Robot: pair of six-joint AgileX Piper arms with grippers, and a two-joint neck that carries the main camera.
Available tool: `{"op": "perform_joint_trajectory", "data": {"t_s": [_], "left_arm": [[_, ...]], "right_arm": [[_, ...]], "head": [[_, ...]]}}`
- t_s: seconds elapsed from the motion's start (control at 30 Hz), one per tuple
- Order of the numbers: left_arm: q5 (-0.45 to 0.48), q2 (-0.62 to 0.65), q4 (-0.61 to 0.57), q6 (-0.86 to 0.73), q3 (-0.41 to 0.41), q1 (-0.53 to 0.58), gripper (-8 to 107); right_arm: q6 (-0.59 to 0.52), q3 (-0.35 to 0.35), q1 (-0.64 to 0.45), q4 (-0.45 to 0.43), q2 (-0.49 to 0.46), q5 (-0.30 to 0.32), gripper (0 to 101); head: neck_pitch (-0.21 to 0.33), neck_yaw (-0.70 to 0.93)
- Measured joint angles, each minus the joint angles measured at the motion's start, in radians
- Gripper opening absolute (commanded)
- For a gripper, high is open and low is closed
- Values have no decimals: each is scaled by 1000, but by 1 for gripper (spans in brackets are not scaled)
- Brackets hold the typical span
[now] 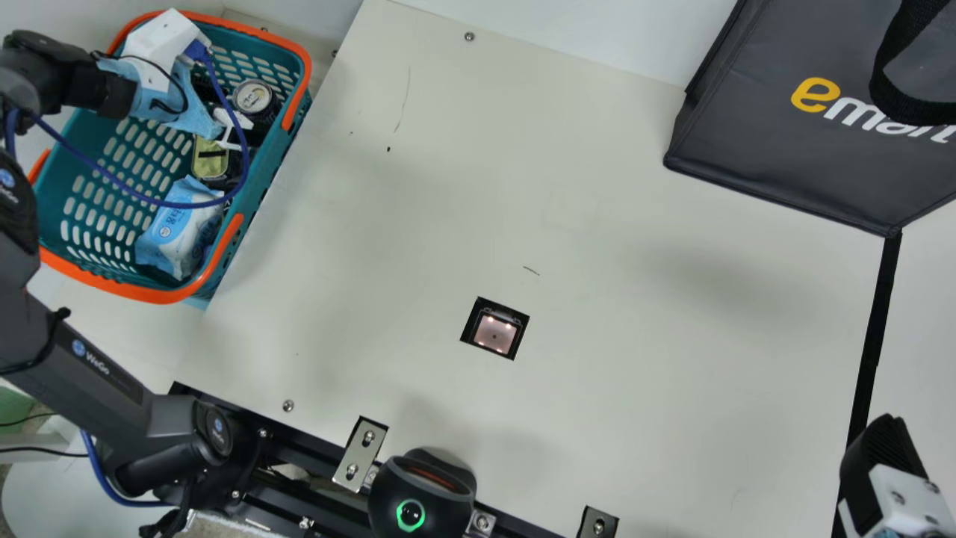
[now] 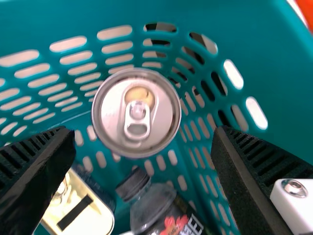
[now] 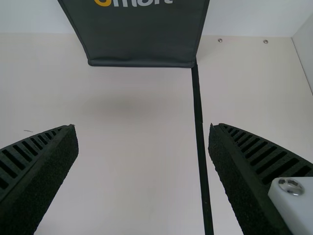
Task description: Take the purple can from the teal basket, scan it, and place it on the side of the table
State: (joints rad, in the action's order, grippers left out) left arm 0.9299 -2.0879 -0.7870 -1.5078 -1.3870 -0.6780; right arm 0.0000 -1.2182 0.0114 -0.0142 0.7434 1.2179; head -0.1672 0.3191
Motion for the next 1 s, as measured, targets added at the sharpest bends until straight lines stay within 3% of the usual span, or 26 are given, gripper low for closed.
{"op": "perform_joint_trajectory", "data": {"t_s": [0.33,0.8,0.83,1.0], "left_arm": [[24,-61,-19,12,-63,14,90],[60,-101,-28,37,-130,11,-4],[62,-101,-31,41,-132,6,-8],[80,-78,-45,65,-132,-10,-8]], "right_arm": [[0,0,0,0,0,-1,95],[0,0,0,0,0,-1,95],[0,0,0,0,0,-1,95],[0,0,0,0,0,0,95]], "head": [[0,0],[0,0],[0,0],[0,0]]}}
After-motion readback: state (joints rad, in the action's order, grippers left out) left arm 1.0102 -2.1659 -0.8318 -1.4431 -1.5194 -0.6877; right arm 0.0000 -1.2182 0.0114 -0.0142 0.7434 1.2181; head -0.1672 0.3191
